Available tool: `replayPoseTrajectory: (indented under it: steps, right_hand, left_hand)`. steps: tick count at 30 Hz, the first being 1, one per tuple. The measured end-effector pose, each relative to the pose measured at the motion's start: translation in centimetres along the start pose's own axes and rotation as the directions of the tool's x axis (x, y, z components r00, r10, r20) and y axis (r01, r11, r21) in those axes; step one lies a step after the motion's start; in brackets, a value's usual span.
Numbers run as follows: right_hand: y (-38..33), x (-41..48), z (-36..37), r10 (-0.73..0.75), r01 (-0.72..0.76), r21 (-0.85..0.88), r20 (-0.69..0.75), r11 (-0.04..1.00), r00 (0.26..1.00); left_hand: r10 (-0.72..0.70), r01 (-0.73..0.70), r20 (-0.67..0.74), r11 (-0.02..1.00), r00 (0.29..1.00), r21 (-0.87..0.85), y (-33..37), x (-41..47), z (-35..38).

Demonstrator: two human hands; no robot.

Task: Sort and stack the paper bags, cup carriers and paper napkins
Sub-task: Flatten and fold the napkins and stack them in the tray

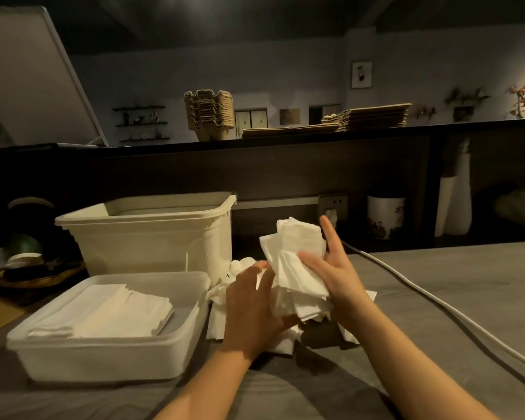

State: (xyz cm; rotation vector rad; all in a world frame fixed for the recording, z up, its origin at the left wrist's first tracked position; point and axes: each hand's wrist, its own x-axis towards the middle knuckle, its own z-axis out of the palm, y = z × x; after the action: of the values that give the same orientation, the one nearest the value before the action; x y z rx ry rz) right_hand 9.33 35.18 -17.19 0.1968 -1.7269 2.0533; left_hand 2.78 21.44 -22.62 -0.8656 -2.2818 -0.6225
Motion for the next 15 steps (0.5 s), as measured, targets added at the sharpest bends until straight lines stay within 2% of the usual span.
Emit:
replayPoseTrajectory:
  steps: [2, 5, 9, 11, 12, 13, 15]
  right_hand:
    - [0.1, 0.1, -0.4, 0.085, -0.084, -0.004, 0.068, 0.996, 0.994]
    - [0.2, 0.2, -0.1, 0.102, -0.097, -0.050, 0.103, 0.994, 0.989]
    - [0.1, 0.3, -0.2, 0.120, -0.115, -0.053, 0.116, 0.992, 0.986]
    - [0.0, 0.2, -0.1, 0.064, -0.035, -0.207, 0.138, 0.978, 0.988]
    - [-0.1, 0.0, 0.0, 0.034, 0.021, -0.307, 0.175, 0.951, 0.984]
    - [-0.2, -0.2, 0.2, 0.017, 0.073, -0.383, 0.227, 0.921, 0.974]
    - [-0.3, -0.8, 0.5, 0.040, 0.137, -0.482, 0.339, 0.865, 0.940]
  left_hand:
    - [0.012, -0.015, -0.022, 0.993, 1.000, -0.116, 0.3, 0.0, -0.2]
    - [-0.070, 0.067, 0.008, 0.920, 0.998, -0.386, 0.4, 0.4, -1.2]
    - [-0.241, 0.231, 0.078, 0.717, 0.967, -0.657, 1.2, 1.7, -4.3]
    - [-0.289, 0.318, 0.179, 0.559, 0.940, -0.766, 1.5, 2.1, -6.3]
    - [-0.277, 0.351, 0.237, 0.511, 0.931, -0.784, 1.5, 2.1, -6.8]
    - [-0.249, 0.383, 0.294, 0.507, 0.923, -0.772, 1.5, 2.0, -7.3]
    - [-0.183, 0.400, 0.376, 0.641, 0.908, -0.655, 1.5, 1.6, -7.8]
